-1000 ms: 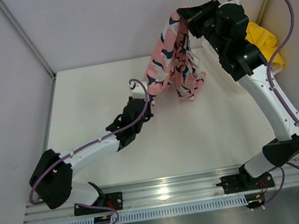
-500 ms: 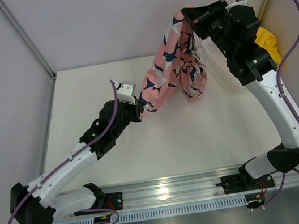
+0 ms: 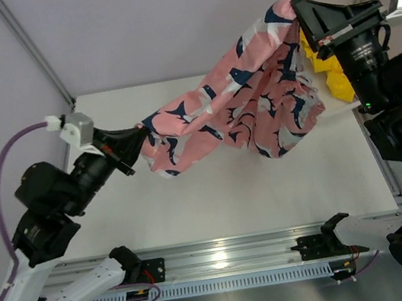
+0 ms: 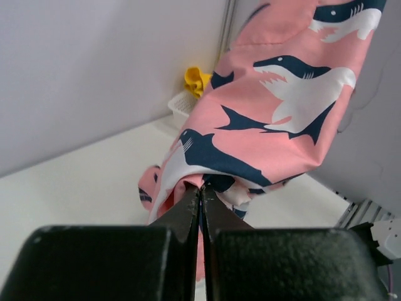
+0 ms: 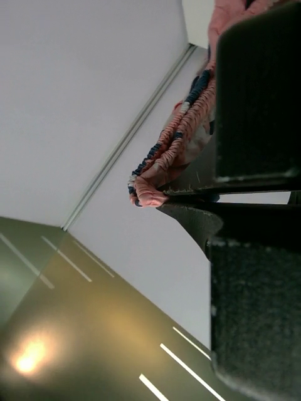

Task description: Fold and stack the shorts

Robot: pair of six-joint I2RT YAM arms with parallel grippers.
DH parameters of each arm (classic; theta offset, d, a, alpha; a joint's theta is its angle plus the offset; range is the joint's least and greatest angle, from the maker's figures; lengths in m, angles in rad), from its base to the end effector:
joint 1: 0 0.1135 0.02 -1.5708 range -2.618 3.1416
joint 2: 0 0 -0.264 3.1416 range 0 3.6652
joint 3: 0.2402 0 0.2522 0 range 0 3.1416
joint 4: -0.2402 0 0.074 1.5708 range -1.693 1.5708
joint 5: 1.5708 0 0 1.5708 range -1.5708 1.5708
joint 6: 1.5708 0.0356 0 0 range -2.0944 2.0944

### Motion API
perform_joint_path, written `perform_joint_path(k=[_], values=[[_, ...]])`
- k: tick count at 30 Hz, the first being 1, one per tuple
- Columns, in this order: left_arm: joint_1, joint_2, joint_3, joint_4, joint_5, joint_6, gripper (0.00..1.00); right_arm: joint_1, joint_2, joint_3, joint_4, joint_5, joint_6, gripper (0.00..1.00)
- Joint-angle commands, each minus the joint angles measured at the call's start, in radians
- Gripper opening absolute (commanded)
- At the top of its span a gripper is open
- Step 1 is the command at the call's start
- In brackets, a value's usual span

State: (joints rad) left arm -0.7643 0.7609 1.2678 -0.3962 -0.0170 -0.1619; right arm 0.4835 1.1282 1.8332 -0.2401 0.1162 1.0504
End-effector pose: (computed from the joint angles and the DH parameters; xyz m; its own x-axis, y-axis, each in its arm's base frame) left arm 0.0890 -0.0845 0.4790 -0.0309 -0.1937 -0.9806 0.6837 0.7115 -0.1621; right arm 0.1368 0.0672 0.6055 -0.1236 0.9084 -0.3993 -0.5284 0.2804 0.8014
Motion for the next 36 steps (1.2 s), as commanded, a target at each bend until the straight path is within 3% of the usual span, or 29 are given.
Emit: perform_joint_path(k=[1,6,13,26,36], values=[[0.005,0.008,0.126,-0.125,-0.027,0.027,0.0,0.006,-0.028,0.035,0.07,0.019,-0.049,0.0],[0.005,0.017,0.287,-0.21,-0.084,0.035,0.0,0.004,-0.041,0.089,0.009,0.046,-0.052,0.0],[0.005,0.009,0.36,-0.224,0.018,0.024,0.0,0.006,-0.097,0.08,-0.042,0.01,0.009,0.0],[0.005,-0.11,0.13,-0.15,0.17,-0.083,0.0,-0.005,-0.338,-0.077,-0.257,0.129,0.141,0.0],[0.008,-0.038,-0.137,0.077,0.138,-0.172,0.0,-0.031,-0.082,-0.121,-0.22,0.059,0.16,0.0]])
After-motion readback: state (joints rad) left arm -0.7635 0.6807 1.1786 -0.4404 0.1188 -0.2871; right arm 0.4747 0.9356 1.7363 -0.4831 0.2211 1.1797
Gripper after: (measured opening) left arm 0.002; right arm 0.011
